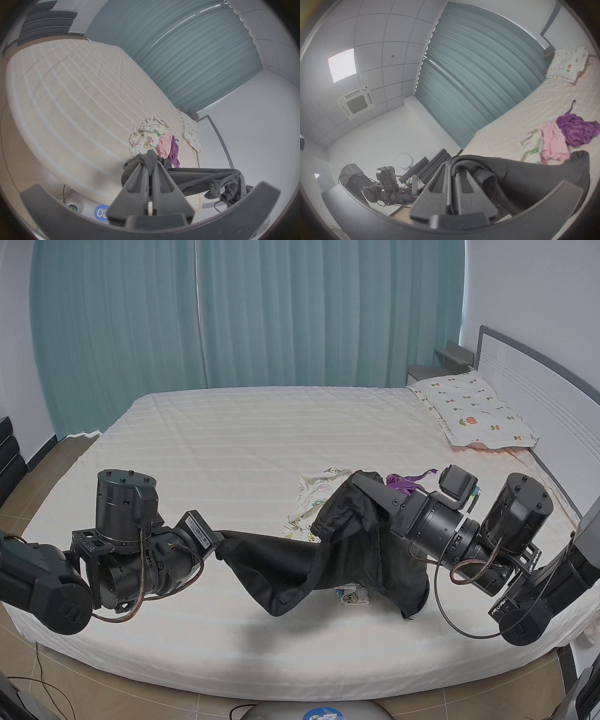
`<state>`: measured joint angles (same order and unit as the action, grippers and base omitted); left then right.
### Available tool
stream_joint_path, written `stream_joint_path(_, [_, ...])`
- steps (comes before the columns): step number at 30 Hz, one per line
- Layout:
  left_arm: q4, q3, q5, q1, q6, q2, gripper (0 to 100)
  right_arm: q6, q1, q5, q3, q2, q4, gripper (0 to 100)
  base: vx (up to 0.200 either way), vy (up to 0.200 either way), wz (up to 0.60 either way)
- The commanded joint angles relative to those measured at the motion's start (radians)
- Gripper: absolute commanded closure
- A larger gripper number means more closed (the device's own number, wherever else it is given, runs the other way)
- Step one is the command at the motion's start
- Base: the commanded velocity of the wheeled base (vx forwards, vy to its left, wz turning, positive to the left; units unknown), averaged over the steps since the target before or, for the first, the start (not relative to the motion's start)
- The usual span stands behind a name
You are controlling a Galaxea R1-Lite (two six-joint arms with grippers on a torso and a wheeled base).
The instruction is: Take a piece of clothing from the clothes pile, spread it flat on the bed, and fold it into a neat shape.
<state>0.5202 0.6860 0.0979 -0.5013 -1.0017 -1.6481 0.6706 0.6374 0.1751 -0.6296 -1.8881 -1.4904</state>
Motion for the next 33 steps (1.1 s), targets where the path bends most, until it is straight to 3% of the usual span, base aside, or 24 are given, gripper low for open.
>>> stream_joint_path(1, [-0.005, 0.006, -0.001, 0.017, 0.000, 0.036, 100, -0.005, 0.014, 0.001, -0.030, 0.040, 0.001, 100, 0.000, 0.200, 0.00])
stream_joint_path(19, [-0.094, 0.037, -0.007, 0.038, 0.000, 0.105, 100, -0.005, 0.028, 0.007, -0.035, 0.030, -0.013, 100, 0.000, 0.200, 0.00])
stream_joint_path(33, [-0.095, 0.035, -0.026, 0.036, -0.006, 0.076, 100, -0.005, 0.114, -0.003, -0.038, -0.019, -0.027, 100, 0.000, 0.200, 0.00])
